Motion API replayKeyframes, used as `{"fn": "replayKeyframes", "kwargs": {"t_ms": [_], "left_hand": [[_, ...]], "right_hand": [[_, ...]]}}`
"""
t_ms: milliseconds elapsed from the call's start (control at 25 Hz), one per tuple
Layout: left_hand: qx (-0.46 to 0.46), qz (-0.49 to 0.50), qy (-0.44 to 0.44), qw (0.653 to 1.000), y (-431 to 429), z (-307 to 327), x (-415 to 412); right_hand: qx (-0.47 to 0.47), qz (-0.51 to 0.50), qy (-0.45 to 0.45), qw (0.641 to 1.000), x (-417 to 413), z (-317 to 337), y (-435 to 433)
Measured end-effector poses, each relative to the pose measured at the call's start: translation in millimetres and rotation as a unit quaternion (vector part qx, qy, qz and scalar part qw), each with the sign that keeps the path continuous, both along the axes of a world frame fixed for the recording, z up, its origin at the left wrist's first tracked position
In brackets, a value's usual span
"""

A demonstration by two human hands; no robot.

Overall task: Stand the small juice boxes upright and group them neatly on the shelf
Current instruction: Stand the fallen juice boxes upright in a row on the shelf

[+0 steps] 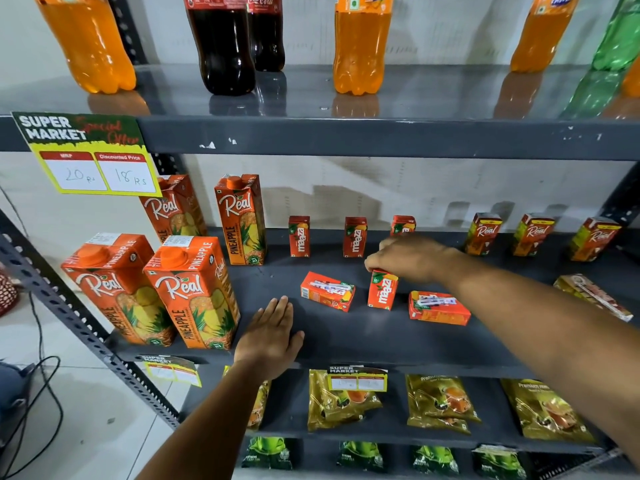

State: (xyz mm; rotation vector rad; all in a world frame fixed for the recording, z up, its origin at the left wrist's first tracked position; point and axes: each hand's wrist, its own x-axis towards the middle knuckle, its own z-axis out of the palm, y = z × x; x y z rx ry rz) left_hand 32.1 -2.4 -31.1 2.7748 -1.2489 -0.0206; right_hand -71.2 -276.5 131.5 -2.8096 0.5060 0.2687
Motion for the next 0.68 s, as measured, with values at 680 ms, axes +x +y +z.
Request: {"fn": "replayKeyframes", "kwargs": {"t_ms": [680], "left_hand": [[-0.003,0.002,0.004,1.0,1.0,3.3,-2.0]], "right_hand": [[-0.004,-0.178,-0.109,0.978,-68.7,-73.1,-56.9]]}}
